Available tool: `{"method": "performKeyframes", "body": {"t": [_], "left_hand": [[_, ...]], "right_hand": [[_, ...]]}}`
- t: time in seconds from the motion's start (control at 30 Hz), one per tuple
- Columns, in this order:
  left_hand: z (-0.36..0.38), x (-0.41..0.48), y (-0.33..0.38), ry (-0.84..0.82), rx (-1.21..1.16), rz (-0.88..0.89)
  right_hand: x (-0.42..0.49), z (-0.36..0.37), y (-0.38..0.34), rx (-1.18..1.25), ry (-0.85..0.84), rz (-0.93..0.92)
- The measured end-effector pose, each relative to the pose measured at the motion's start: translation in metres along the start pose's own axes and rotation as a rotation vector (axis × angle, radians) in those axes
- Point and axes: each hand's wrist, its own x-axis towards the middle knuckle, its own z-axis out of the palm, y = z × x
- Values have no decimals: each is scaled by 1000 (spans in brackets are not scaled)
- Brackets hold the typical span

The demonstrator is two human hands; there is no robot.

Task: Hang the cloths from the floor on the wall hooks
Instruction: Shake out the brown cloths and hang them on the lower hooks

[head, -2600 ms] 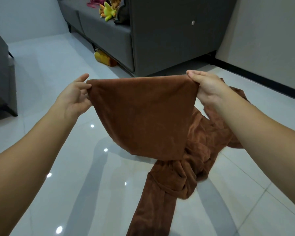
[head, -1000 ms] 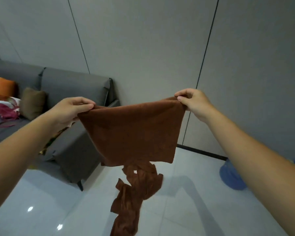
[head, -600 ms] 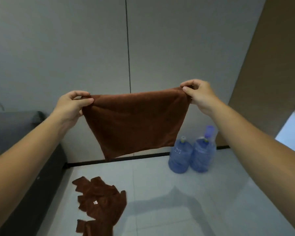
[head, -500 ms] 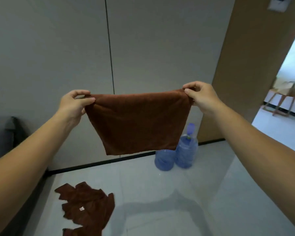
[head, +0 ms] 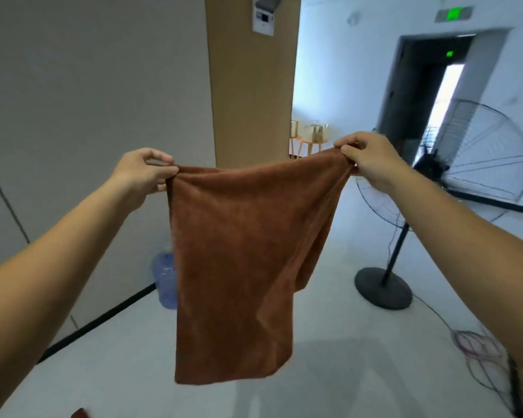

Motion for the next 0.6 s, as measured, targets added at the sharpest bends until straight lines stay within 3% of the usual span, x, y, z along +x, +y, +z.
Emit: {"method": "performKeyframes", "body": {"t": [0.3,0.6], "left_hand": [[222,-47,51,-411,-1,95],[435,-191,126,-543,-211,157]], "right_hand": [[-104,-247,36,-100,301,115],[-266,-474,49,-152,606,205]]}}
